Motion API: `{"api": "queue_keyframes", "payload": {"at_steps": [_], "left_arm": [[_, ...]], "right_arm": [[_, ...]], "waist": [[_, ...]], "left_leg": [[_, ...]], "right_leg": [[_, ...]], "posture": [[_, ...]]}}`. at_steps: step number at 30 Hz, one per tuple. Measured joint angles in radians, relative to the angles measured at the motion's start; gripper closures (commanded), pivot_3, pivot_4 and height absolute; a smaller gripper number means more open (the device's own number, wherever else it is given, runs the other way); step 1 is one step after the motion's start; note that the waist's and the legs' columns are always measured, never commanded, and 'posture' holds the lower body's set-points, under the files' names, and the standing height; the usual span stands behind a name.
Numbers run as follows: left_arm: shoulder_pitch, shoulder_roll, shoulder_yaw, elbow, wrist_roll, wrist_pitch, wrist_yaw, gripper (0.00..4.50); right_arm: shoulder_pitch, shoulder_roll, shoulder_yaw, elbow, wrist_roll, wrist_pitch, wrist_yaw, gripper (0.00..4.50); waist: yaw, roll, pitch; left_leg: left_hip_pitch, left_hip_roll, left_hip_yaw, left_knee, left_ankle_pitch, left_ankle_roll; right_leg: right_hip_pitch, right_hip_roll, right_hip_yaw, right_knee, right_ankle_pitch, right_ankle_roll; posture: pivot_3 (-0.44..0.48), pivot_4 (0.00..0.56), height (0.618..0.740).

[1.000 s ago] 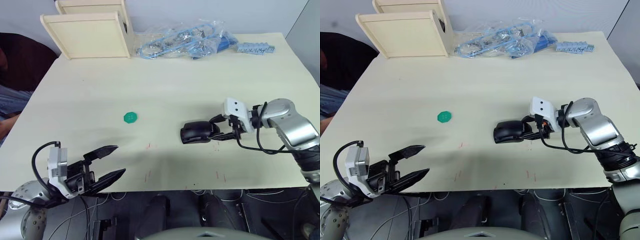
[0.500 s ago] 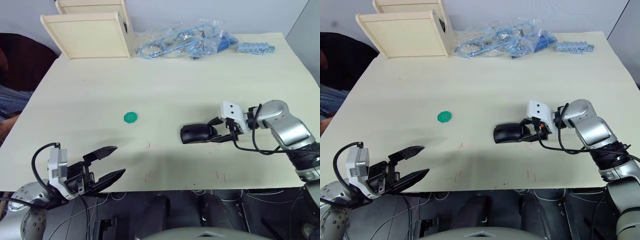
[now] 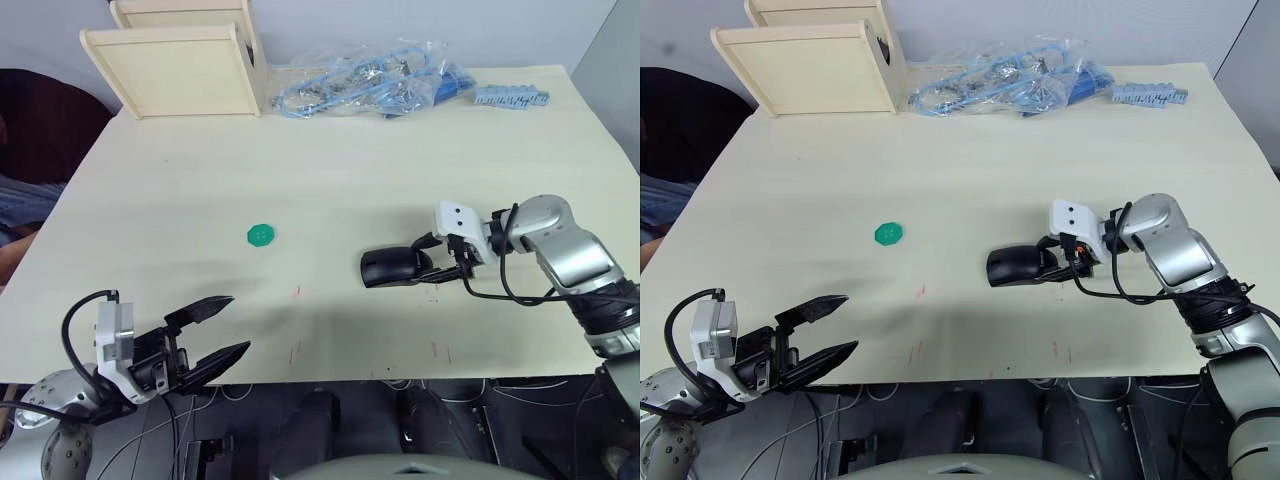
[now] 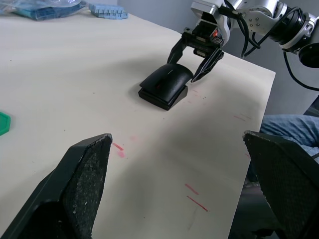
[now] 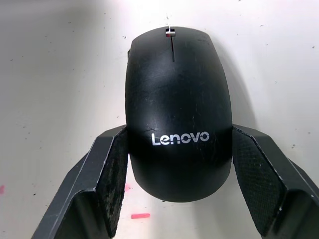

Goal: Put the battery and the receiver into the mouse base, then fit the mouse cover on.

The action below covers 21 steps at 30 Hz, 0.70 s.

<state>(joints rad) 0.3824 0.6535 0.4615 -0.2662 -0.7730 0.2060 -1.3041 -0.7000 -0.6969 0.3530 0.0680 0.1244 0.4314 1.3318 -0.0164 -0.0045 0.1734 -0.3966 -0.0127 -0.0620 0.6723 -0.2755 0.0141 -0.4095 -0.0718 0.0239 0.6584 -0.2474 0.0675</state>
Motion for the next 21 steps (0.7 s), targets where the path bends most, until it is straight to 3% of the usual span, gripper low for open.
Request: {"api": "queue_keyframes", "payload": {"at_steps": [21], "left_arm": [[0.014,-0.011,-0.001,0.000,0.007,-0.017,-0.001,0.00]], "right_arm": [[-0.028,0.007,0.006,0.066,-0.030,-0.021,0.042,1.47]], "waist": [[0.000,0.000,0.000]], "left_leg": [[0.000,0.000,0.000,0.000,0.000,0.000]], "right_leg": [[0.000,0.000,0.000,0.000,0.000,0.000]], "posture": [[0.000,0.150,0.740]]}}
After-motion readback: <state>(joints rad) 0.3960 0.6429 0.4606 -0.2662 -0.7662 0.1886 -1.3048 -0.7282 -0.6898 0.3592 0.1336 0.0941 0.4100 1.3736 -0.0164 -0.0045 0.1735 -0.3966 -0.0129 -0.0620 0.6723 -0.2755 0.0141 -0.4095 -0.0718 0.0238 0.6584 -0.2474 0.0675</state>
